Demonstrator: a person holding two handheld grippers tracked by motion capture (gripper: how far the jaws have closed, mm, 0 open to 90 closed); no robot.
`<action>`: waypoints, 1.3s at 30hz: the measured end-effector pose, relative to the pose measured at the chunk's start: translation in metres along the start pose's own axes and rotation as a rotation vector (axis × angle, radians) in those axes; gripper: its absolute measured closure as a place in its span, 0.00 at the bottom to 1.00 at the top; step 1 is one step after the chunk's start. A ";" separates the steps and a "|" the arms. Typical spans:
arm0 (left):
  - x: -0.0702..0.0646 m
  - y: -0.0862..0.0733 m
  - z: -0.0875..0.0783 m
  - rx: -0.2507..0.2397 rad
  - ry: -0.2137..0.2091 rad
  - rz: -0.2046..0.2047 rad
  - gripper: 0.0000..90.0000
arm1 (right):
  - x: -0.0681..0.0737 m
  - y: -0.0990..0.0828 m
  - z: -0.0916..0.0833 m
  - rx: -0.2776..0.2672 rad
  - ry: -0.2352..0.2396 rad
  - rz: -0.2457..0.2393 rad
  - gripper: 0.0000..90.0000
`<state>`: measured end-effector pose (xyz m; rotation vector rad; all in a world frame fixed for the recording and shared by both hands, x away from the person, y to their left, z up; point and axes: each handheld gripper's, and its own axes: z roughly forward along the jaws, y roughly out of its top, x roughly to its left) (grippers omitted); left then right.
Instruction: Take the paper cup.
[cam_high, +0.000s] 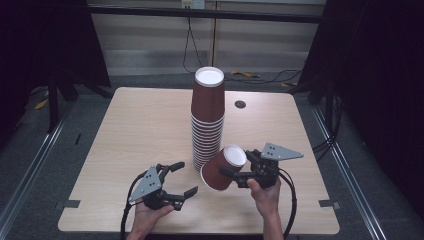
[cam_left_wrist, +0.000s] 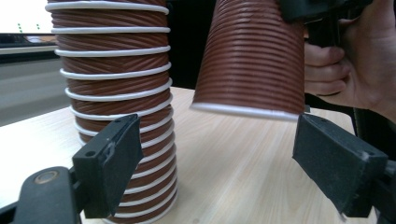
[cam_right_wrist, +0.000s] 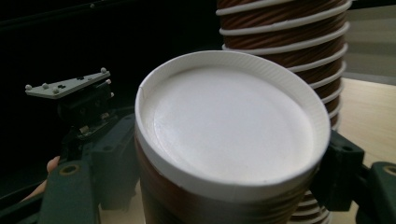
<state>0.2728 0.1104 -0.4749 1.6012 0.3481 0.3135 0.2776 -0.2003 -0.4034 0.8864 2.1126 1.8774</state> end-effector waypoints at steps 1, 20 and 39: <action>0.000 0.000 0.001 0.000 -0.005 -0.002 0.17 | 0.000 -0.002 0.002 -0.003 0.006 0.003 0.26; -0.005 0.000 0.015 0.040 -0.106 -0.017 0.17 | 0.004 -0.015 0.018 0.016 0.081 0.022 0.26; -0.009 -0.001 0.030 0.099 -0.142 -0.002 0.08 | 0.010 -0.021 0.030 0.023 0.133 0.026 0.26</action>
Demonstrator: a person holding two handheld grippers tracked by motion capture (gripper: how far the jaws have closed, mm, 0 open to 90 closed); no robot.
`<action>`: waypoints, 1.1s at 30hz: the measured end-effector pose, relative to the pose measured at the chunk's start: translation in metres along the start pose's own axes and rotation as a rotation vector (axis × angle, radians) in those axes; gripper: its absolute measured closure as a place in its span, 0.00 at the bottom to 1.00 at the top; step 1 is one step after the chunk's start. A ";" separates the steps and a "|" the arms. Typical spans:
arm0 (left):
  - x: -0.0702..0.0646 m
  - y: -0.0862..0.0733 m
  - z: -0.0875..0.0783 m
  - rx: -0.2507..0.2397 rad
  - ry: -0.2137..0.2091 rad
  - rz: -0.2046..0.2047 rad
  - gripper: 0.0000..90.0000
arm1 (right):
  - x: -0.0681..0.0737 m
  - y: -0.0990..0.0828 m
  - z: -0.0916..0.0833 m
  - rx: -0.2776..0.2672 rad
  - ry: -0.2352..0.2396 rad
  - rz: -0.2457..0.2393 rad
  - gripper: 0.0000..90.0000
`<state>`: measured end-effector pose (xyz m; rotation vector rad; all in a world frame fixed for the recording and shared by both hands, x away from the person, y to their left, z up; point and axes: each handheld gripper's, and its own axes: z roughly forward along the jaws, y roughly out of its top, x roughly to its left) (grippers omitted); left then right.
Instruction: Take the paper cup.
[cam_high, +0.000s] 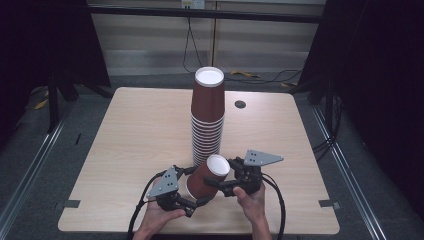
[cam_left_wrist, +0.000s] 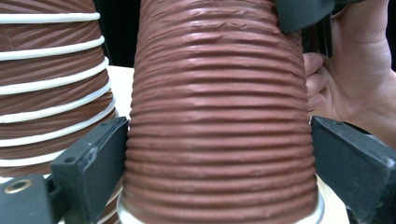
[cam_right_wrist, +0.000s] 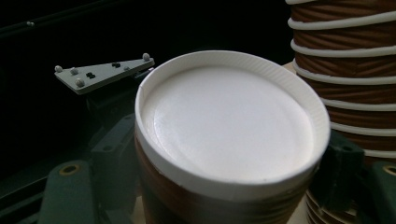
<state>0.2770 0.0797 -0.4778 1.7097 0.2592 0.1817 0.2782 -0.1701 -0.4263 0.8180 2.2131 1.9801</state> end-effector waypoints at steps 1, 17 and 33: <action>0.000 0.000 0.001 -0.003 -0.001 -0.005 0.08 | 0.000 0.000 0.001 0.001 0.002 0.000 0.26; 0.000 0.000 0.005 0.013 -0.004 0.008 0.12 | 0.002 -0.003 0.005 -0.004 0.021 -0.003 0.25; 0.003 0.001 0.005 0.034 -0.028 -0.013 0.14 | 0.001 -0.002 0.006 -0.001 0.010 0.008 0.15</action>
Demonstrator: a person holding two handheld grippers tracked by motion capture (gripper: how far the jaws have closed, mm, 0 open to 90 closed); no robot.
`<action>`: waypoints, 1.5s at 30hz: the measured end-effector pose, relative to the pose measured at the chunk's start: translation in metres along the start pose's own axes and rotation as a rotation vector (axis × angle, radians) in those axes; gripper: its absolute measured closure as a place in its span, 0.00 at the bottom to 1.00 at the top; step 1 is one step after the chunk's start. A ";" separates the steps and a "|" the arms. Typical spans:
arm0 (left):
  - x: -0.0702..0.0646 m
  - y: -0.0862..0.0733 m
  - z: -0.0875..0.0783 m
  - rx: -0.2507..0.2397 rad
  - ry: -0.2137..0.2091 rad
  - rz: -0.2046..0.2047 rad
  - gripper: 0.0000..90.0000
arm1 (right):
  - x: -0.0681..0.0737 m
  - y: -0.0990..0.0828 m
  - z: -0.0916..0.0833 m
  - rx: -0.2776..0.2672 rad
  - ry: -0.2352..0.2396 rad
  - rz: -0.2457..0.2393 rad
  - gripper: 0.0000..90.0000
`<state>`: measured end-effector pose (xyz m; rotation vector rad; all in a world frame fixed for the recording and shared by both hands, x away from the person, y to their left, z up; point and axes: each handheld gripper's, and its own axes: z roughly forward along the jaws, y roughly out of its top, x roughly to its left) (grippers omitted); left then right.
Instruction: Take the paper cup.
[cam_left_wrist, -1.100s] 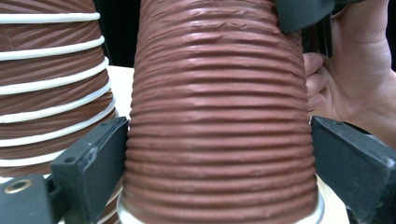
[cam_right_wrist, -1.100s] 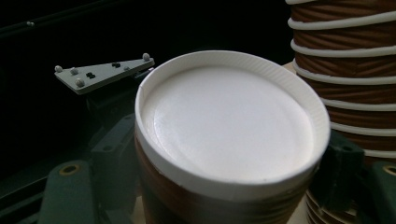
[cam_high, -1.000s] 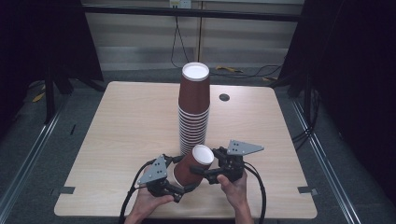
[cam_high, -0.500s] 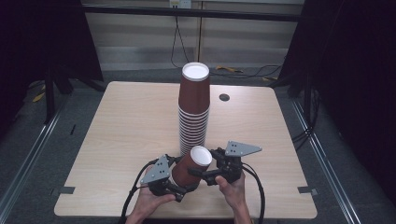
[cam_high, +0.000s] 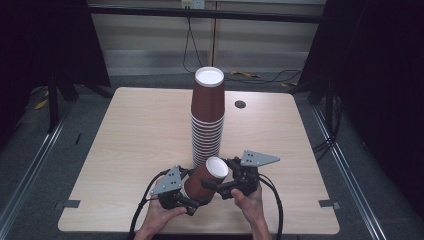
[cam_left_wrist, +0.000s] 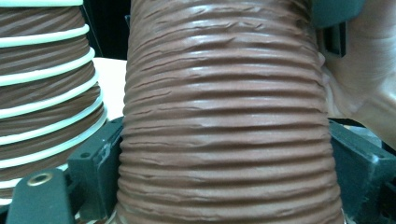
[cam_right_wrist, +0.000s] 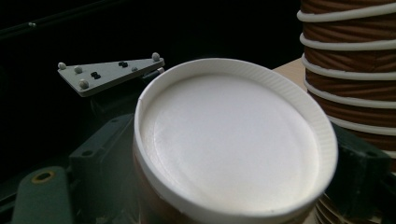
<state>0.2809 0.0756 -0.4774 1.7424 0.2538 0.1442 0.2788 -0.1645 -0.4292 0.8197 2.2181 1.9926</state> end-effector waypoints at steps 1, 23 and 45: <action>0.000 0.000 0.000 -0.004 -0.004 -0.007 0.14 | 0.000 0.000 -0.001 0.000 -0.001 0.003 0.15; 0.012 0.005 -0.017 0.046 0.022 -0.014 0.14 | -0.002 -0.005 -0.016 0.036 -0.017 0.001 0.15; 0.019 0.017 -0.023 0.218 0.022 0.035 0.15 | -0.005 -0.006 -0.022 0.187 -0.053 -0.059 0.15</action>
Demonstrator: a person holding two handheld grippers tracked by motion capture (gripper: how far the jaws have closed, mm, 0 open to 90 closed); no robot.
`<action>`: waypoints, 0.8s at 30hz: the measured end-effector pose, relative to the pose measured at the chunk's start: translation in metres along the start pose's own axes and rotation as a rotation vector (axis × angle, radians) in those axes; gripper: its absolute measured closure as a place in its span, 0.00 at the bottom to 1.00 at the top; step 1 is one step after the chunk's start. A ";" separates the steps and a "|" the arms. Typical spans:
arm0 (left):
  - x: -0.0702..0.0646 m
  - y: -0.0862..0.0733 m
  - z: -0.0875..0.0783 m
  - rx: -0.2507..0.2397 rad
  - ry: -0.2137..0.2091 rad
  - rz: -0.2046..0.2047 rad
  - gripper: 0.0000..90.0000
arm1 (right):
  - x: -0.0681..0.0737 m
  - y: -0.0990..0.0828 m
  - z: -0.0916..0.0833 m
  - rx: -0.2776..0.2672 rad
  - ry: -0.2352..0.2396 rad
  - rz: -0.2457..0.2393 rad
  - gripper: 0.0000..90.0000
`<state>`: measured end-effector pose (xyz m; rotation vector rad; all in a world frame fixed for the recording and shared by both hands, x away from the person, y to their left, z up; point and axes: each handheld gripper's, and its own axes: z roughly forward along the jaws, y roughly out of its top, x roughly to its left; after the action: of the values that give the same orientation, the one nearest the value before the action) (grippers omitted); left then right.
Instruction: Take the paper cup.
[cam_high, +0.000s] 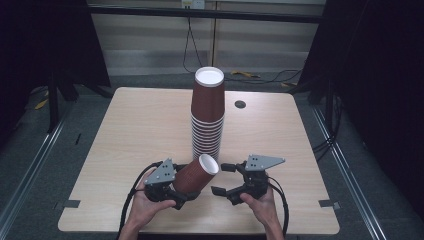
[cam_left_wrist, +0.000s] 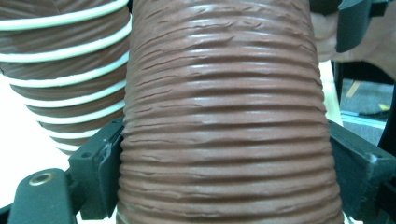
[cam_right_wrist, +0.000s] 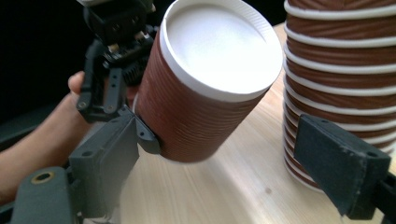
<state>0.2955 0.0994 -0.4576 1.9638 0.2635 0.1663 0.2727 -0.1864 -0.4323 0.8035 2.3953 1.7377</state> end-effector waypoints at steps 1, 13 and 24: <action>0.000 0.000 0.000 0.007 -0.001 0.004 0.15 | 0.000 0.000 0.000 0.007 -0.002 -0.004 0.15; 0.000 0.005 0.001 0.093 -0.006 0.042 0.15 | 0.001 0.003 0.000 0.072 -0.006 -0.037 0.15; 0.000 0.007 -0.001 0.157 -0.010 0.078 0.15 | 0.002 0.006 0.005 0.147 0.025 -0.067 0.15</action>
<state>0.2960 0.0983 -0.4511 2.1316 0.1985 0.1912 0.2753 -0.1794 -0.4279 0.7118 2.5599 1.5719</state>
